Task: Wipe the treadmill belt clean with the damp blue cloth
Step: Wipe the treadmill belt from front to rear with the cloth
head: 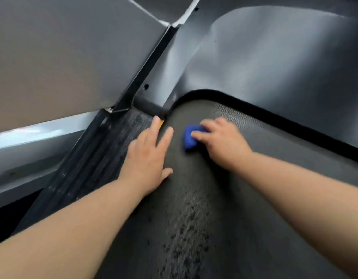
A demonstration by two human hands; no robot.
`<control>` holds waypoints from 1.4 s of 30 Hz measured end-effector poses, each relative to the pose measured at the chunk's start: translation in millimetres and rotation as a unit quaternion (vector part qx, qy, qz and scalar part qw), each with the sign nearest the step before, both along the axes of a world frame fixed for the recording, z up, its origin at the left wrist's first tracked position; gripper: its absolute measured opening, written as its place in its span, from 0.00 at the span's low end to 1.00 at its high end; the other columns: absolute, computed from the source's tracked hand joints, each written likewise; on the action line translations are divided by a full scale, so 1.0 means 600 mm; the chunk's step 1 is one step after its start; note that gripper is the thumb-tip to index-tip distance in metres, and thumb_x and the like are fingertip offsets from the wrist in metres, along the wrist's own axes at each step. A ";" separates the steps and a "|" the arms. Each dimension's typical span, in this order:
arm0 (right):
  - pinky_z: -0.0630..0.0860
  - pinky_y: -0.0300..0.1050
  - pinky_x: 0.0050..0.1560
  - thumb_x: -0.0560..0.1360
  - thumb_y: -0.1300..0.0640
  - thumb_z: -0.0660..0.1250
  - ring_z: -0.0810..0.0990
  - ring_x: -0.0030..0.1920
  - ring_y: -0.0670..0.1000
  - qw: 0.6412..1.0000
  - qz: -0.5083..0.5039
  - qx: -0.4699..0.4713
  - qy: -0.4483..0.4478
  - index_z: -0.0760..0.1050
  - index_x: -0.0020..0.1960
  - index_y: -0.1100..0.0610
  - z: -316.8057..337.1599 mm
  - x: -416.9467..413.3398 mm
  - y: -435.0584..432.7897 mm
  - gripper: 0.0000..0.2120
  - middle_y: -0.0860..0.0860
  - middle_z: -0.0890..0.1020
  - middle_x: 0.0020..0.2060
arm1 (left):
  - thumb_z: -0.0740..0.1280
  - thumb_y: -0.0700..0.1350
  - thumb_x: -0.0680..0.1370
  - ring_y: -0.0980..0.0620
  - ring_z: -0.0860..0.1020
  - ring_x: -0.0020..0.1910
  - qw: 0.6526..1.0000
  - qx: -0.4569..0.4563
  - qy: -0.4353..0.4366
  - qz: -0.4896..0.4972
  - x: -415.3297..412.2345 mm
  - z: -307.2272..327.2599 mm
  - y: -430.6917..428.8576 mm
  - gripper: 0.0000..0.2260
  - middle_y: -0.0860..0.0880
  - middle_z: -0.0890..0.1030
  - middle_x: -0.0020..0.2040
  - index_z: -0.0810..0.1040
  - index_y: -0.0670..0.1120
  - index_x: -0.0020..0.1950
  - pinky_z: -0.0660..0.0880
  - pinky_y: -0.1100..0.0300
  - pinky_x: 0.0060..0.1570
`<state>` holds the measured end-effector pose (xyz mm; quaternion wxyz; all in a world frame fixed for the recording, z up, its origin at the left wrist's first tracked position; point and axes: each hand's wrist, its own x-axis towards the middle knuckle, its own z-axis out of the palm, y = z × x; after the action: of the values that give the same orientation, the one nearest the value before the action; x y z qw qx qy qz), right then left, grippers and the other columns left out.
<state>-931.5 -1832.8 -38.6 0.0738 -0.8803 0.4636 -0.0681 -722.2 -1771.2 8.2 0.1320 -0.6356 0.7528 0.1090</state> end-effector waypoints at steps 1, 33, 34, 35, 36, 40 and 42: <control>0.74 0.51 0.45 0.73 0.57 0.61 0.73 0.48 0.60 0.999 -0.043 0.005 0.012 0.79 0.56 0.48 0.007 0.008 -0.022 0.15 0.54 0.77 0.55 | 0.69 0.65 0.69 0.44 0.49 0.76 1.000 0.005 -0.009 0.028 0.011 -0.002 -0.002 0.51 0.43 0.39 0.77 0.41 0.48 0.78 0.55 0.49 0.72; 0.70 0.49 0.49 0.74 0.54 0.57 0.70 0.54 0.59 0.993 -0.069 0.080 0.056 0.72 0.63 0.46 0.031 0.123 -0.004 0.18 0.56 0.70 0.56 | 0.60 0.31 0.75 0.50 0.44 0.77 0.989 0.141 0.019 0.036 0.050 0.023 -0.027 0.39 0.51 0.35 0.77 0.39 0.48 0.78 0.65 0.51 0.68; 0.71 0.48 0.45 0.73 0.53 0.55 0.72 0.49 0.58 0.996 -0.001 0.088 0.034 0.75 0.60 0.46 0.025 0.130 0.031 0.18 0.55 0.72 0.52 | 0.60 0.32 0.75 0.51 0.44 0.77 0.989 0.143 0.018 0.033 0.052 0.024 -0.028 0.40 0.51 0.35 0.77 0.39 0.47 0.78 0.64 0.52 0.69; 0.71 0.47 0.40 0.70 0.52 0.53 0.74 0.44 0.57 0.994 0.045 0.098 0.016 0.78 0.56 0.47 0.023 0.133 0.057 0.20 0.54 0.75 0.47 | 0.61 0.32 0.75 0.51 0.44 0.77 0.989 0.144 0.018 0.030 0.054 0.025 -0.030 0.40 0.50 0.36 0.77 0.39 0.47 0.78 0.63 0.54 0.68; 0.70 0.46 0.38 0.69 0.51 0.53 0.74 0.42 0.57 0.994 0.067 0.084 0.017 0.79 0.54 0.47 0.018 0.129 0.061 0.20 0.53 0.76 0.44 | 0.62 0.32 0.75 0.51 0.45 0.77 0.989 0.145 0.021 0.027 0.056 0.024 -0.032 0.40 0.50 0.36 0.77 0.39 0.48 0.78 0.63 0.56 0.67; 0.68 0.50 0.49 0.74 0.54 0.59 0.71 0.53 0.60 0.991 -0.089 0.044 0.087 0.72 0.63 0.45 0.018 0.084 -0.042 0.18 0.56 0.72 0.55 | 0.59 0.28 0.73 0.50 0.50 0.77 0.987 0.153 0.039 0.030 0.063 0.023 -0.037 0.42 0.52 0.35 0.77 0.38 0.50 0.78 0.70 0.61 0.54; 0.67 0.51 0.53 0.76 0.54 0.57 0.70 0.56 0.60 0.971 -0.197 0.040 0.127 0.71 0.65 0.47 0.040 0.061 -0.081 0.18 0.57 0.71 0.58 | 0.59 0.27 0.73 0.49 0.53 0.76 0.986 0.160 0.037 0.033 0.061 0.025 -0.036 0.42 0.52 0.35 0.77 0.38 0.50 0.78 0.68 0.65 0.47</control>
<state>-894.9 -1881.1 -14.6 0.0345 -0.7692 0.6361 0.0498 -685.4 -1792.6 22.9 0.2001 -0.6261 0.7090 0.2556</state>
